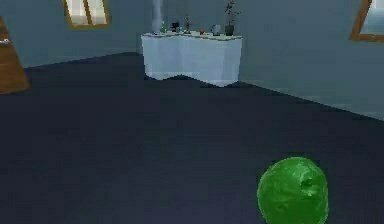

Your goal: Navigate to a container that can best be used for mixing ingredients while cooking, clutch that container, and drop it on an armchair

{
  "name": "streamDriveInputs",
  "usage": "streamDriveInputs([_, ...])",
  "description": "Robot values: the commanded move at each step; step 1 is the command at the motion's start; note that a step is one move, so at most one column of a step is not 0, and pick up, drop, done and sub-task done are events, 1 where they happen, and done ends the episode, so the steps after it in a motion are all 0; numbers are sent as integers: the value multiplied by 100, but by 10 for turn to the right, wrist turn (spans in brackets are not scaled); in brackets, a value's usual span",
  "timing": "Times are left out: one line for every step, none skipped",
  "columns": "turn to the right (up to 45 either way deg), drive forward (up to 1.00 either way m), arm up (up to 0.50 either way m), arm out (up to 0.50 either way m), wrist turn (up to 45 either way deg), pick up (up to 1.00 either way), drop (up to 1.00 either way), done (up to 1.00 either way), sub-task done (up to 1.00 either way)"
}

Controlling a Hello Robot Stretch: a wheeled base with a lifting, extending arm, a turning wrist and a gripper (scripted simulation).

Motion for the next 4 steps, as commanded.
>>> streamDriveInputs([-330, 0, 0, 0, 0, 0, 0, 0, 0])
streamDriveInputs([0, 100, 0, 0, 0, 0, 0, 0, 0])
streamDriveInputs([0, 100, 0, 0, 0, 0, 0, 0, 0])
streamDriveInputs([0, 100, 0, 0, 0, 0, 0, 0, 0])
